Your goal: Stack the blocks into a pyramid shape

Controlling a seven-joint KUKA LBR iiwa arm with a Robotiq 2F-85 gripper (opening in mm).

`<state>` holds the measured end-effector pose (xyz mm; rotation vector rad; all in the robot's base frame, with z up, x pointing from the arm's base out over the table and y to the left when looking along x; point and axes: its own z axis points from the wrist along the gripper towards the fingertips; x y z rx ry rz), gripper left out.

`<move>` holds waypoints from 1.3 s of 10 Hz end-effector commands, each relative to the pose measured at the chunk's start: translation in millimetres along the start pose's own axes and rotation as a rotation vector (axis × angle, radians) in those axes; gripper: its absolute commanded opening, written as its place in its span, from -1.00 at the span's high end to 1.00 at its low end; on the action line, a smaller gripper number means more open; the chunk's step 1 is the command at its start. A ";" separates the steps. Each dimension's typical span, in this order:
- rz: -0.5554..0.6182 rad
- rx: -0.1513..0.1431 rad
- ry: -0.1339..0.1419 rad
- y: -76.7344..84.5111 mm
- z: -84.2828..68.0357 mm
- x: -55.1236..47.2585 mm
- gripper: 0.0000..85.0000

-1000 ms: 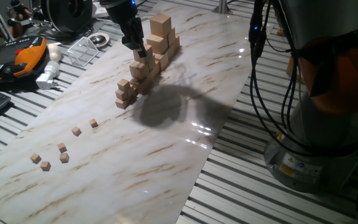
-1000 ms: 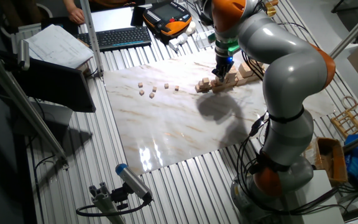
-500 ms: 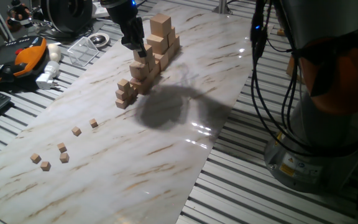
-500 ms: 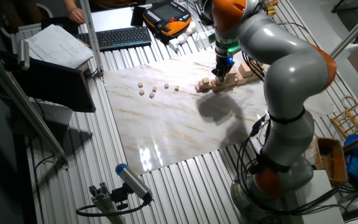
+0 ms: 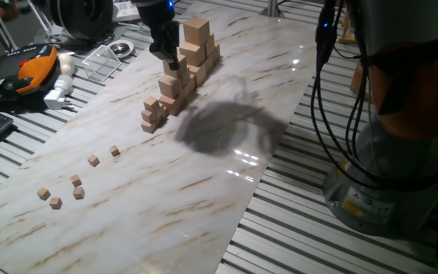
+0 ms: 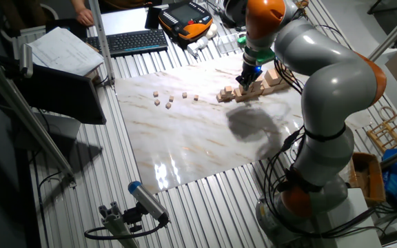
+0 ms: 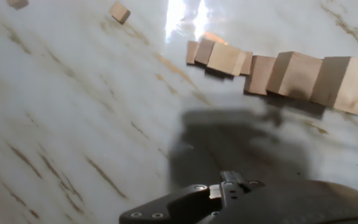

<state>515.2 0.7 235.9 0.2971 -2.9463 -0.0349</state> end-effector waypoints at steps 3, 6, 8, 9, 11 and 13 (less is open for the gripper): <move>-0.027 -0.089 0.012 0.1 0.0 0.0 1.00; -0.001 -0.054 -0.049 0.1 0.0 0.0 1.00; 0.046 -0.050 -0.061 26.2 -1.5 -15.2 1.00; 0.062 -0.025 -0.074 50.8 1.2 -31.1 1.00; 0.103 -0.033 -0.068 87.7 18.7 -58.4 1.00; 0.141 -0.047 -0.067 108.6 44.8 -72.7 1.00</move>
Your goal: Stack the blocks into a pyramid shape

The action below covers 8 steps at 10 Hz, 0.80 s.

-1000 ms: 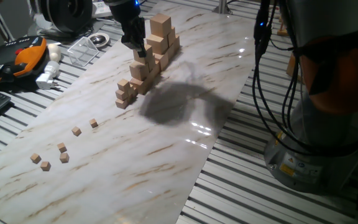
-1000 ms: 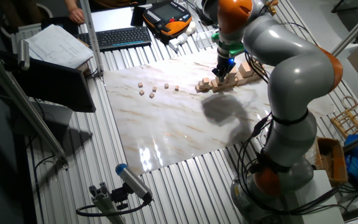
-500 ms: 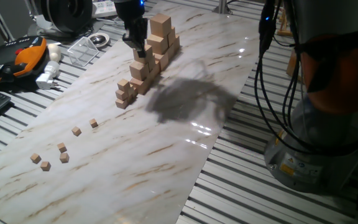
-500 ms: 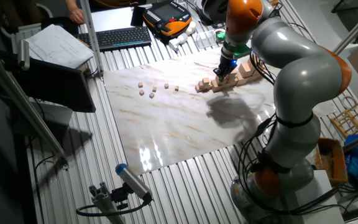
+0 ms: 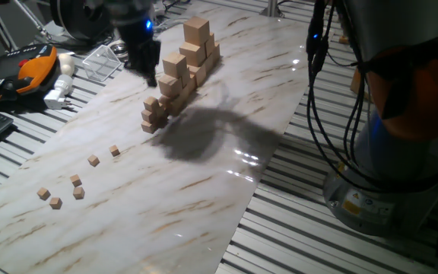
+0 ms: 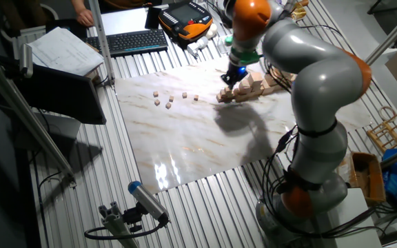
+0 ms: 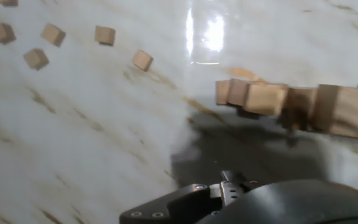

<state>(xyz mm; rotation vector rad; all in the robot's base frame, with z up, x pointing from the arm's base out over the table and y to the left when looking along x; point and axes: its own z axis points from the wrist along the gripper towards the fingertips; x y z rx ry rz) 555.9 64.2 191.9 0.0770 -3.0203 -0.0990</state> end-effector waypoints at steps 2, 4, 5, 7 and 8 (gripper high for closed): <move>0.016 -0.012 -0.012 69.4 28.3 -4.4 1.00; 0.019 -0.013 -0.012 69.4 28.3 -4.4 1.00; 0.017 0.000 -0.005 69.4 28.3 -4.4 1.00; -0.023 -0.012 0.008 69.4 28.3 -4.4 1.00; -0.057 -0.022 0.007 69.4 28.3 -4.4 1.00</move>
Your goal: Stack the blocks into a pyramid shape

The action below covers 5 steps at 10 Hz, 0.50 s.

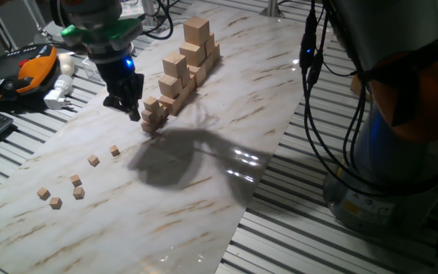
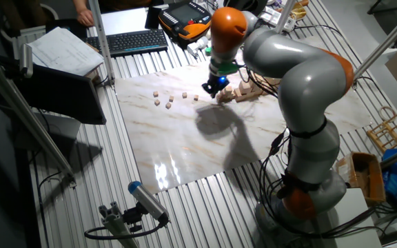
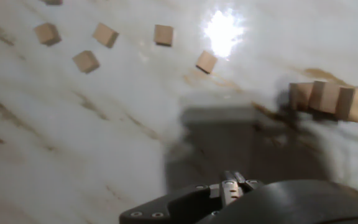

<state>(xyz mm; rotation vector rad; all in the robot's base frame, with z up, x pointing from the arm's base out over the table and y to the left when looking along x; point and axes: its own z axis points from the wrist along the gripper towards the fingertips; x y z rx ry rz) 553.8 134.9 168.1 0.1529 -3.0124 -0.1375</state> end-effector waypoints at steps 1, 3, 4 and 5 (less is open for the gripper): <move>-0.035 -0.001 0.002 0.5 0.1 0.1 1.00; -0.119 0.018 0.039 0.5 0.1 0.1 1.00; -0.126 0.029 0.030 0.5 0.1 0.1 1.00; -0.117 0.050 0.015 0.5 0.1 0.1 1.00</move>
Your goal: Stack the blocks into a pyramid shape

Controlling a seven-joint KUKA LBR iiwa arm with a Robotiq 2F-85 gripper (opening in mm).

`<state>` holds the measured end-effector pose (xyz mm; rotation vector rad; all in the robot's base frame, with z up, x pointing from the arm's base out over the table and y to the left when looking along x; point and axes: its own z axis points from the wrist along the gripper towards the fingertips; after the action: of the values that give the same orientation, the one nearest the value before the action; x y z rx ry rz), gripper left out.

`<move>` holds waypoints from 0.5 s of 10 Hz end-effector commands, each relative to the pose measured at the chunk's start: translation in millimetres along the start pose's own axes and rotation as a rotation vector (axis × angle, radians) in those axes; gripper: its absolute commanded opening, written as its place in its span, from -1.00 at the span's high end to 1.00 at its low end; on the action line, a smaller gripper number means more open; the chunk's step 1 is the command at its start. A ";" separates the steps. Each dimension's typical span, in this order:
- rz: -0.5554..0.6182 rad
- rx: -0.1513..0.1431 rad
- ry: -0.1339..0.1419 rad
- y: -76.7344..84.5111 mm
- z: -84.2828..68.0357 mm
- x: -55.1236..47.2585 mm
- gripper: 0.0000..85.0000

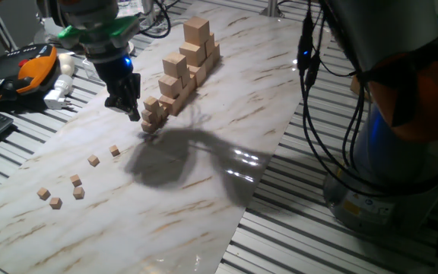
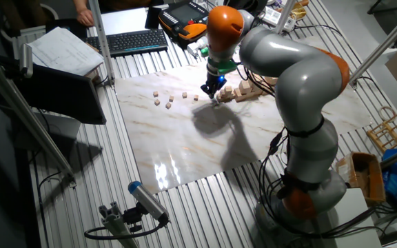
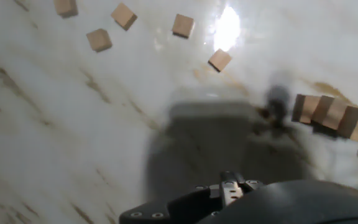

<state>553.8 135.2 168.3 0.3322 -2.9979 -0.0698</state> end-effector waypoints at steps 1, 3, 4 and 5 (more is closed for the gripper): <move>0.021 -0.015 -0.014 0.2 0.2 0.0 1.00; 0.145 -0.074 -0.017 0.2 0.2 0.0 1.00; 0.177 -0.069 -0.038 11.4 2.2 -8.2 1.00; 0.210 -0.052 -0.051 37.3 6.0 -30.1 1.00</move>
<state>572.5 155.3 160.8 0.0850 -3.0535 -0.1349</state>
